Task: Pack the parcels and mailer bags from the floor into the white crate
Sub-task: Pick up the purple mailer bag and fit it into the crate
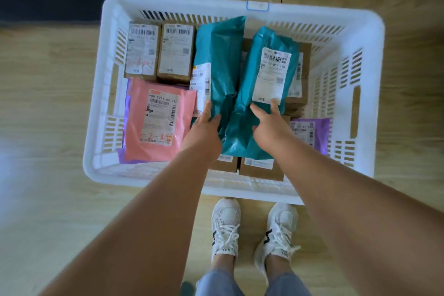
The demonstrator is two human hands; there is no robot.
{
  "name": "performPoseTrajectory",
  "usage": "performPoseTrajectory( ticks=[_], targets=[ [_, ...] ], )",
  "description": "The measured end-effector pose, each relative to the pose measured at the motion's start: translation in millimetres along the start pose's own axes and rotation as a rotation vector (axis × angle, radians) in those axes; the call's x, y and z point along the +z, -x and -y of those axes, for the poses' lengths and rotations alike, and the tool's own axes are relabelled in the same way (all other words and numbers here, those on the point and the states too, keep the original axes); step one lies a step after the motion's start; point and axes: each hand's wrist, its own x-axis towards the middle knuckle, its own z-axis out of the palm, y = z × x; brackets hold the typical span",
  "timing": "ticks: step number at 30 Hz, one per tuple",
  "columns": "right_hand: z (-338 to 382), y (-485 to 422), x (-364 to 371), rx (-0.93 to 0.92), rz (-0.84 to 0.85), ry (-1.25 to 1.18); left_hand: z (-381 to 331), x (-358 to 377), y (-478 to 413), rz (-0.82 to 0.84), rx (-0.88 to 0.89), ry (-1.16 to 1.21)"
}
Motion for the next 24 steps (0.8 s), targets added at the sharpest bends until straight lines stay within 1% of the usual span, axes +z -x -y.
performPoseTrajectory(
  ticks=[2, 4, 5, 7, 9, 10, 12, 14, 15, 17, 20, 24],
  targets=[
    [4.2, 8.0, -0.5, -0.012, -0.122, 0.053, 1.2, -6.7, 6.9, -0.133, 0.009, 0.027],
    [15.7, 18.8, -2.6, -0.009, -0.252, 0.190, 8.6, -16.3, 16.1, -0.244, -0.009, 0.019],
    [20.6, 23.2, -2.7, -0.039, -0.307, 0.268, 13.2, -19.2, 19.1, -0.274, -0.037, 0.013],
    [33.5, 29.6, 1.3, -0.188, -0.361, 0.348, 31.3, -26.6, 24.5, -0.306, -0.110, -0.008],
    [50.0, 30.1, 12.8, -0.318, -0.317, 0.328, 57.2, -33.1, 27.1, -0.275, -0.177, -0.098],
    [57.7, 28.0, 20.0, -0.346, -0.268, 0.315, 71.4, -34.3, 26.0, -0.222, -0.210, -0.146],
    [72.1, 21.0, 36.9, -0.346, -0.141, 0.316, 96.8, -35.1, 23.6, -0.067, -0.275, -0.182],
    [85.5, 15.5, 52.6, -0.300, -0.026, 0.321, 116.4, -35.9, 22.0, 0.072, -0.318, -0.115],
    [89.9, 14.0, 58.6, -0.278, -0.005, 0.327, 122.2, -36.0, 21.6, 0.106, -0.326, -0.064],
    [97.2, 14.0, 67.7, -0.263, -0.013, 0.336, 130.2, -35.8, 22.9, 0.094, -0.320, -0.012],
    [97.7, 21.2, 69.9, -0.274, -0.061, 0.313, 127.1, -33.2, 28.9, 0.032, -0.313, -0.008],
    [89.0, 45.3, 56.3, -0.289, -0.118, 0.300, 108.8, -35.5, 48.6, -0.086, -0.336, 0.025]
  ],
)
